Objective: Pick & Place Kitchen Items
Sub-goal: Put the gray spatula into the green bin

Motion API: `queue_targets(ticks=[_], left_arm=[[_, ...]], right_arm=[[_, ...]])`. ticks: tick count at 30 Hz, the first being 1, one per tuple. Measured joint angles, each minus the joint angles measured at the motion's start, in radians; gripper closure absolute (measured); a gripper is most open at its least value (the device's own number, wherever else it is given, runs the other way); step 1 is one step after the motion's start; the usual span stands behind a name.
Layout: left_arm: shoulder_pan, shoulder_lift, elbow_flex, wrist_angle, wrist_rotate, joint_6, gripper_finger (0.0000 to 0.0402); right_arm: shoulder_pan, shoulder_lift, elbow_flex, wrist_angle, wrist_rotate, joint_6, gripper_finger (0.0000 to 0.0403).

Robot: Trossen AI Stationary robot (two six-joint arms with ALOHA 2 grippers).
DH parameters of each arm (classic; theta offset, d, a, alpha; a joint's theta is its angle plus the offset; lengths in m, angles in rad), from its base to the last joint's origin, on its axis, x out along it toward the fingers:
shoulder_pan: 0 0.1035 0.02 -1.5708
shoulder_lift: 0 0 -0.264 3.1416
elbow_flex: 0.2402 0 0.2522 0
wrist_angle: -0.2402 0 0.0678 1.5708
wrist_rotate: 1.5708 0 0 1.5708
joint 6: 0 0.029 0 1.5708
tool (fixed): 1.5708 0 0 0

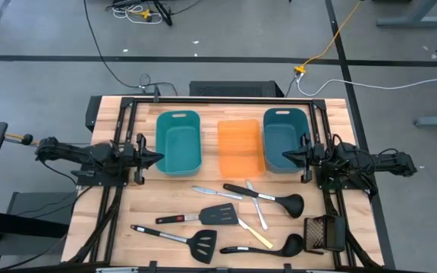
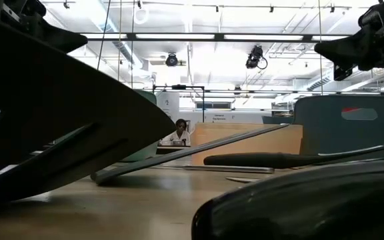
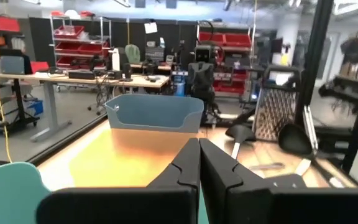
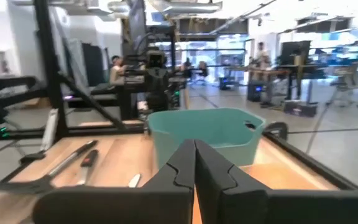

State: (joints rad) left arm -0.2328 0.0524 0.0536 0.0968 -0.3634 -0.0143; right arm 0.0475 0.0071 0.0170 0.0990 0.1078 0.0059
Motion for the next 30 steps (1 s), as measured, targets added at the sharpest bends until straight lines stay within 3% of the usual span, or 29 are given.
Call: queue_targets(ticks=[3, 7, 13, 18, 22, 26, 30], left_arm=[[-0.01, 0.039, 0.002, 0.037, -0.01, 0.004, 0.0397], [-0.036, 0.126, 0.068, 0.027, -0.019, -0.038, 0.0398], [-0.136, 0.387, 0.253, 0.002, -0.138, -0.109, 0.0399], [-0.237, 0.648, 0.528, -0.422, -0.277, -0.328, 0.04], [-0.297, 0.847, 0.721, -0.82, -0.251, -0.587, 0.0394], [-0.357, 1.015, 0.81, -0.981, -0.156, -0.746, 0.0375], [-0.416, 1.126, 0.821, -0.947, -0.07, -0.866, 0.035]], right_arm=[[0.0, 0.0, 0.0, -0.007, -0.043, 0.0, 0.0398], [0.0, 0.0, 0.0, -0.005, -0.002, -0.006, 0.0395], [0.0, 0.001, 0.0, 0.001, 0.09, -0.014, 0.0376], [0.0, 0.001, 0.0, 0.005, 0.152, 0.001, 0.0373], [0.0, 0.001, 0.0, 0.005, 0.149, -0.001, 0.0372], [0.0, 0.001, 0.0, 0.005, 0.147, -0.014, 0.0372], [0.0, 0.001, 0.0, 0.005, 0.14, -0.014, 0.0372]])
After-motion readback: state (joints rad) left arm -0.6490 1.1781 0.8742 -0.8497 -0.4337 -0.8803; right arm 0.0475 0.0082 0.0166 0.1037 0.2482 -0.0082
